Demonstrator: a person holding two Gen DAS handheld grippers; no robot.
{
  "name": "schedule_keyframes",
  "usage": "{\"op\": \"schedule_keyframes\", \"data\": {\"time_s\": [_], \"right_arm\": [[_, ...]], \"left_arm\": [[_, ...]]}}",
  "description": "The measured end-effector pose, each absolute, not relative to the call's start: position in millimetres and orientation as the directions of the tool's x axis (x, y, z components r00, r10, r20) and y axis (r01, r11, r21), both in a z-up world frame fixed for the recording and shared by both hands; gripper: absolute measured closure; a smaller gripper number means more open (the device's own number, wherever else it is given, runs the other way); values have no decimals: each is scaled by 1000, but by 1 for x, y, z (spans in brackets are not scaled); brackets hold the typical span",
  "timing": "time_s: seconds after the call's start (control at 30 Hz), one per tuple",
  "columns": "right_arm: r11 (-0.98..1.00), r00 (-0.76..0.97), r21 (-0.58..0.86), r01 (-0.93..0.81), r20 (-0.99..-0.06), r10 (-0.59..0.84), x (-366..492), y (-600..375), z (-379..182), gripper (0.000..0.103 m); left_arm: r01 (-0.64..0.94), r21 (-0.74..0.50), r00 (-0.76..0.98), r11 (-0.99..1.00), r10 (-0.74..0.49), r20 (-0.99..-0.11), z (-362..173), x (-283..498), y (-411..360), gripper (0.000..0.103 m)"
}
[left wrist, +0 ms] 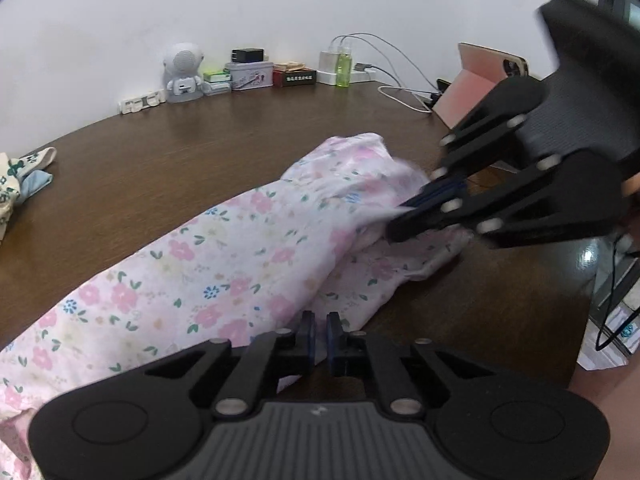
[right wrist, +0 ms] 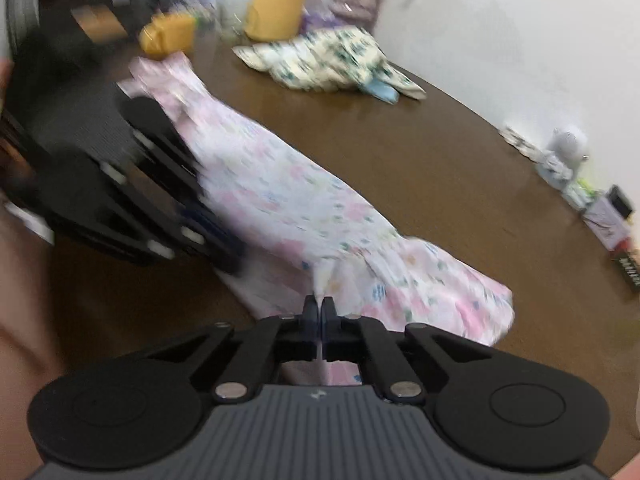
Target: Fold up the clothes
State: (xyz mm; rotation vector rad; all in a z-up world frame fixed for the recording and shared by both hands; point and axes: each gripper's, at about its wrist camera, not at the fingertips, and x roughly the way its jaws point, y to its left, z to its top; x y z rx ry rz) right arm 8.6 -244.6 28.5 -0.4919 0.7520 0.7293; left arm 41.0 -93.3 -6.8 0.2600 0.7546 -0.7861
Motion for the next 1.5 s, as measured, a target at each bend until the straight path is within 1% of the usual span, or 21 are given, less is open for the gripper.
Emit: {"op": "schedule_keyframes", "data": {"time_s": [0.13, 0.2, 0.27, 0.33, 0.4, 0.47, 0.53, 0.6, 0.63, 0.7, 0.77, 0.8, 0.9, 1.0, 1.03, 1.07, 1.13, 1.23, 1.3, 1.37, 1.5], "right_arm": [[632, 465, -112, -767, -775, 428, -4, -246, 31, 102], [653, 476, -139, -744, -797, 373, 0, -247, 14, 102], [674, 480, -137, -726, -803, 354, 5, -249, 3, 102], [685, 478, -125, -717, -805, 353, 9, -249, -4, 102], [688, 476, -117, -716, -803, 359, 9, -249, -5, 102], [692, 474, -107, -714, -802, 364, 10, -250, -6, 101], [698, 474, -99, -709, -800, 369, 9, -253, -5, 100], [699, 478, -104, -708, -799, 365, 8, -251, -6, 99], [699, 475, -101, -708, -801, 365, 9, -250, -5, 97], [698, 455, -65, -713, -801, 389, 8, -253, 0, 87], [712, 463, -21, -702, -773, 434, 8, -259, 12, 63], [723, 480, 8, -691, -742, 467, 9, -264, 21, 61], [763, 548, 84, -641, -646, 532, 15, -271, 40, 61], [817, 633, 29, -575, -617, 467, 25, -251, 34, 62], [816, 623, 29, -577, -631, 463, 29, -245, 26, 67], [815, 612, 30, -578, -645, 458, 33, -238, 18, 75], [816, 603, 10, -578, -669, 435, 35, -231, 3, 81], [819, 611, -57, -571, -696, 377, 30, -229, -15, 81], [827, 613, -39, -561, -691, 383, 27, -240, -17, 78], [835, 620, -38, -549, -689, 376, 24, -248, -18, 67], [843, 621, -21, -537, -686, 378, 22, -258, -16, 65]], "left_arm": [[718, -35, 483, 695, -534, -694, -9, 37, -93, 99], [722, -44, 474, 691, -540, -695, -8, 37, -91, 98], [742, -67, 443, 667, -563, -698, -5, 33, -86, 98], [768, -118, 396, 630, -611, -686, 1, 28, -75, 97], [768, -194, 368, 610, -669, -646, 12, 27, -57, 93], [734, -243, 397, 634, -691, -604, 23, 30, -41, 92], [672, -232, 478, 703, -651, -589, 29, 40, -30, 92], [600, -189, 545, 777, -570, -615, 26, 53, -25, 93], [576, -163, 558, 801, -531, -638, 21, 59, -24, 93], [547, -118, 566, 829, -470, -677, 8, 68, -24, 93], [539, -97, 565, 837, -445, -695, -3, 71, -23, 93], [536, -97, 564, 839, -441, -698, -6, 71, -23, 93], [530, -106, 570, 841, -446, -690, -8, 69, -22, 93], [535, -91, 580, 840, -443, -684, -10, 65, -19, 93], [536, -90, 581, 840, -444, -683, -9, 64, -18, 93], [536, -92, 581, 839, -446, -681, -8, 63, -17, 93], [535, -101, 579, 839, -451, -679, -8, 61, -14, 93], [528, -121, 577, 840, -460, -675, -8, 60, -8, 94], [523, -137, 574, 841, -466, -673, -8, 61, -5, 97], [516, -152, 572, 843, -472, -671, -8, 62, -3, 98], [510, -166, 573, 844, -478, -666, -9, 64, 1, 98]]}}
